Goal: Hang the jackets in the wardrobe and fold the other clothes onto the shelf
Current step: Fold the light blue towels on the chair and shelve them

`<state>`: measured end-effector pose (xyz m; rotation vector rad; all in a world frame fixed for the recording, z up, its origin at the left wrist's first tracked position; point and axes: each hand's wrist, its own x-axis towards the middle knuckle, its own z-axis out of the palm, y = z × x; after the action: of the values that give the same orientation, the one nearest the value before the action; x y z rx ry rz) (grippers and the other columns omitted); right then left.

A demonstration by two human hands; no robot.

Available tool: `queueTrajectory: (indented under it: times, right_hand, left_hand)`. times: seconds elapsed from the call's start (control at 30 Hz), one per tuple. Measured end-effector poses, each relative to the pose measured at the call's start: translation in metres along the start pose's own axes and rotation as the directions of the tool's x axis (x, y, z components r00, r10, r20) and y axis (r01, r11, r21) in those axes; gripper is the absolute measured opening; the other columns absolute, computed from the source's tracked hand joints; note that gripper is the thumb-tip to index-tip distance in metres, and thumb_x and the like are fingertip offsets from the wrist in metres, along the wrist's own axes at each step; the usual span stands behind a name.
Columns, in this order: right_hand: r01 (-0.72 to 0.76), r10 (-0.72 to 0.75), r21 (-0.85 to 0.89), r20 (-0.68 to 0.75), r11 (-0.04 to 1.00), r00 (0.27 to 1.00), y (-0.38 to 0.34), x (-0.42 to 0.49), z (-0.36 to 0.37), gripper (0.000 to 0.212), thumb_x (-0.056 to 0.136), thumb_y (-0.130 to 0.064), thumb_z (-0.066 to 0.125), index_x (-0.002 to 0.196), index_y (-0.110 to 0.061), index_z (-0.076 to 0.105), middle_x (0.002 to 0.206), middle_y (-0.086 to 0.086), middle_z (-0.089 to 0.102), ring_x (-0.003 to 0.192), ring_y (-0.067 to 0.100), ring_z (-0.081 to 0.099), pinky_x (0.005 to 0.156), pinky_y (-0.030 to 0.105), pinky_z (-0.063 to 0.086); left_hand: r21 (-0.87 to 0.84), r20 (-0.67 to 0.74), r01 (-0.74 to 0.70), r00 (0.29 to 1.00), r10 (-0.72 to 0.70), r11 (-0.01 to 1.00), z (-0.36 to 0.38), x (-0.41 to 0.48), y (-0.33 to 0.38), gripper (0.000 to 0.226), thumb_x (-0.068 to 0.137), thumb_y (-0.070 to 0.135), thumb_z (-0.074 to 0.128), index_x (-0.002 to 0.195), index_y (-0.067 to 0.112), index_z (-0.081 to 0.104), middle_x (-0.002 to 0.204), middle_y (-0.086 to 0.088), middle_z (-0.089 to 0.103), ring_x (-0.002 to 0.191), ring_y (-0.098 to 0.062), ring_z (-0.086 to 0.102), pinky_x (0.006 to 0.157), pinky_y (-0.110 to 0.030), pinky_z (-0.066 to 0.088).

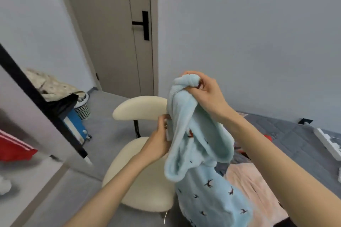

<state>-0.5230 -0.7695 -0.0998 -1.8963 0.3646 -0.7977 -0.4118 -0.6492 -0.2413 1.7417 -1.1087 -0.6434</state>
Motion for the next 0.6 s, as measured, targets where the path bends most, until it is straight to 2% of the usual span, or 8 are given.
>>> queueTrajectory:
  times: [0.1,0.17,0.23,0.3,0.37,0.47,0.53,0.6]
  right_hand:
    - [0.04,-0.047,0.171,0.038,0.984,0.998,-0.035,0.024,0.039,0.034,0.087,0.011,0.051,0.1,-0.017,0.065,0.097,-0.013,0.069,0.094,0.003,0.064,0.081,0.017,0.049]
    - [0.045,-0.059,0.269,0.041,0.962,0.997,-0.052,0.036,0.061,0.035,0.089,0.008,0.052,0.101,-0.021,0.066,0.099,-0.009,0.07,0.095,0.007,0.065,0.081,0.02,0.051]
    - [0.04,-0.054,0.331,0.032,0.943,0.998,-0.06,0.046,0.082,0.035,0.09,0.005,0.053,0.103,-0.024,0.066,0.103,-0.005,0.069,0.098,0.009,0.064,0.082,0.021,0.051]
    - [0.04,-0.038,0.337,-0.01,0.941,0.999,-0.062,0.054,0.099,0.035,0.091,0.001,0.053,0.106,-0.027,0.066,0.104,-0.008,0.069,0.098,0.007,0.065,0.081,0.02,0.052]
    - [0.053,-0.04,0.243,-0.059,0.969,0.997,-0.06,0.064,0.107,0.036,0.094,-0.004,0.053,0.118,-0.03,0.06,0.112,-0.014,0.065,0.101,0.0,0.062,0.084,0.02,0.051]
    - [-0.011,0.008,0.042,0.063,0.999,0.998,-0.052,0.08,0.112,0.054,0.096,-0.009,0.053,0.143,-0.03,0.037,0.134,-0.011,0.043,0.116,-0.005,0.048,0.099,0.025,0.043]
    - [0.05,-0.036,-0.216,0.065,0.975,0.997,-0.046,0.081,0.121,0.055,0.094,-0.008,0.056,0.144,-0.022,0.037,0.143,-0.004,0.039,0.133,0.01,0.036,0.109,0.03,0.031]
    - [0.2,-0.189,-0.387,0.066,0.9,0.98,-0.042,0.07,0.14,0.04,0.092,-0.014,0.059,0.132,-0.018,0.051,0.14,0.0,0.044,0.133,0.015,0.032,0.109,0.03,0.025]
  left_hand:
    - [-0.162,-0.271,0.029,0.96,-0.073,0.986,-0.04,-0.014,0.013,0.04,0.075,0.064,0.048,0.104,0.05,0.023,0.099,0.005,0.059,0.081,-0.003,0.06,0.064,-0.013,0.047]
    - [-0.124,-0.371,-0.002,0.927,-0.044,0.992,-0.069,-0.03,0.011,0.055,0.074,0.061,0.051,0.115,0.041,0.022,0.099,0.004,0.061,0.083,-0.009,0.062,0.071,-0.025,0.052]
    - [-0.03,-0.464,0.025,0.885,-0.036,0.999,-0.102,-0.041,0.002,0.034,0.089,0.037,0.056,0.112,0.024,0.035,0.094,0.0,0.064,0.082,-0.021,0.063,0.073,-0.039,0.053]
    - [0.051,-0.512,0.044,0.859,-0.012,0.998,-0.135,-0.047,-0.008,0.011,0.095,0.023,0.056,0.102,0.018,0.049,0.087,-0.001,0.064,0.081,-0.024,0.063,0.072,-0.045,0.05]
    - [0.093,-0.525,0.034,0.851,0.02,0.995,-0.164,-0.057,-0.008,0.006,0.096,0.028,0.056,0.097,0.034,0.053,0.081,0.009,0.064,0.074,-0.012,0.062,0.067,-0.035,0.05]
    - [0.175,-0.574,0.035,0.816,0.073,0.984,-0.203,-0.067,0.002,0.02,0.092,0.036,0.06,0.084,0.052,0.05,0.08,0.016,0.062,0.067,-0.003,0.057,0.052,-0.017,0.039]
    - [0.202,-0.62,0.06,0.781,0.08,0.978,-0.226,-0.064,0.012,0.014,0.089,0.037,0.062,0.082,0.044,0.052,0.074,0.01,0.061,0.063,0.002,0.055,0.052,-0.014,0.038]
    - [0.2,-0.664,0.072,0.743,0.081,0.977,-0.248,-0.056,0.025,0.007,0.089,0.035,0.062,0.086,0.031,0.057,0.07,0.012,0.059,0.064,0.01,0.053,0.055,-0.011,0.039]
